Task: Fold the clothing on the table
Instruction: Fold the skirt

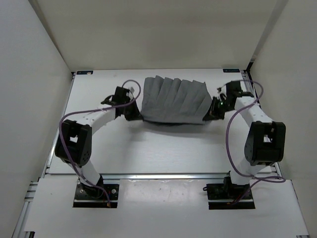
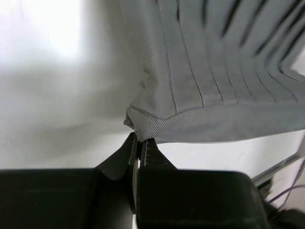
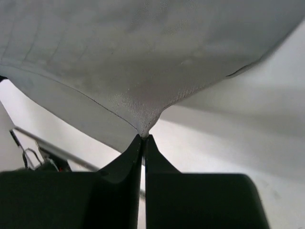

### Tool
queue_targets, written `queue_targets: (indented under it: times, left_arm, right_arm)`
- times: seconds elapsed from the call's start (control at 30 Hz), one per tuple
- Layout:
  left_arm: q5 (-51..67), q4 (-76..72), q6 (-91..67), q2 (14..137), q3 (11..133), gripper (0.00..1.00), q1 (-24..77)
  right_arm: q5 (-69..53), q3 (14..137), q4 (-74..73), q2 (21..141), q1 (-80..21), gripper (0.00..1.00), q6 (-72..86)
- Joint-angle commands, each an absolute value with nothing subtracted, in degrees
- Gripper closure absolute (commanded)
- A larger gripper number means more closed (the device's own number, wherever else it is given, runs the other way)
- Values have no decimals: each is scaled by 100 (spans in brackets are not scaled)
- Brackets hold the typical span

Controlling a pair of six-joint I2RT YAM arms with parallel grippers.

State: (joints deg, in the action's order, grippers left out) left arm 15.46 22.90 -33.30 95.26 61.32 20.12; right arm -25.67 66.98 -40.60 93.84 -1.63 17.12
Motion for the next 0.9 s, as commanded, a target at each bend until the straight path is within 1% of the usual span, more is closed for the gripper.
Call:
queue_targets:
  times: [0.0, 0.1, 0.2, 0.27, 0.33, 0.37, 0.43, 0.47, 0.53, 0.57, 0.63, 0.73, 0.8, 0.87]
  left_arm:
    - [1635, 2504, -3033, 9694, 7475, 100, 1741]
    - [1722, 2583, -2988, 9616, 8024, 100, 1679]
    - [2161, 2505, -3067, 9038, 7753, 100, 1687]
    - [2311, 2294, -3163, 8388, 7175, 100, 1749]
    - [2416, 2162, -3286, 7441, 6761, 100, 1758]
    - [2574, 2119, -3409, 7175, 6515, 100, 1732]
    - [2802, 2048, -3577, 6184, 6207, 100, 1522]
    - [2926, 2057, -3647, 5735, 6092, 100, 1460]
    - [2971, 2449, -3595, 5189, 6178, 100, 1240]
    - [2875, 2574, -3499, 4898, 6327, 100, 1178]
    - [2726, 3170, -3306, 4695, 6670, 100, 1134]
    - [2365, 3707, -3191, 4841, 7188, 100, 1107]
    - [2189, 3858, -3155, 5193, 7356, 100, 1099]
    - [2101, 3824, -3146, 5719, 7243, 100, 1011]
  right_arm:
    - [-2487, 8100, -3990, 9579, -9, 100, 1494]
    - [-2662, 8603, -3885, 9493, -9, 100, 1398]
    - [-2646, 8570, -4060, 9107, 53, 100, 1231]
    - [-2515, 8229, -4061, 8606, -104, 100, 1117]
    - [-2225, 7867, -4025, 7757, -446, 100, 1029]
    - [-1989, 7614, -4008, 7543, -544, 100, 1002]
    - [-1601, 7183, -3903, 6579, -912, 100, 1046]
    - [-1469, 7068, -3824, 6383, -1010, 100, 1072]
    - [-1302, 6821, -3744, 5550, -1229, 100, 1212]
    - [-1170, 6812, -3718, 5407, -1309, 100, 1248]
    - [-863, 6951, -3753, 5002, -1414, 100, 1240]
    - [-974, 7538, -3902, 5175, -1241, 100, 1178]
    - [-1098, 7847, -4034, 5615, -1107, 100, 1099]
    - [-1125, 7901, -3938, 6272, -1064, 100, 1029]
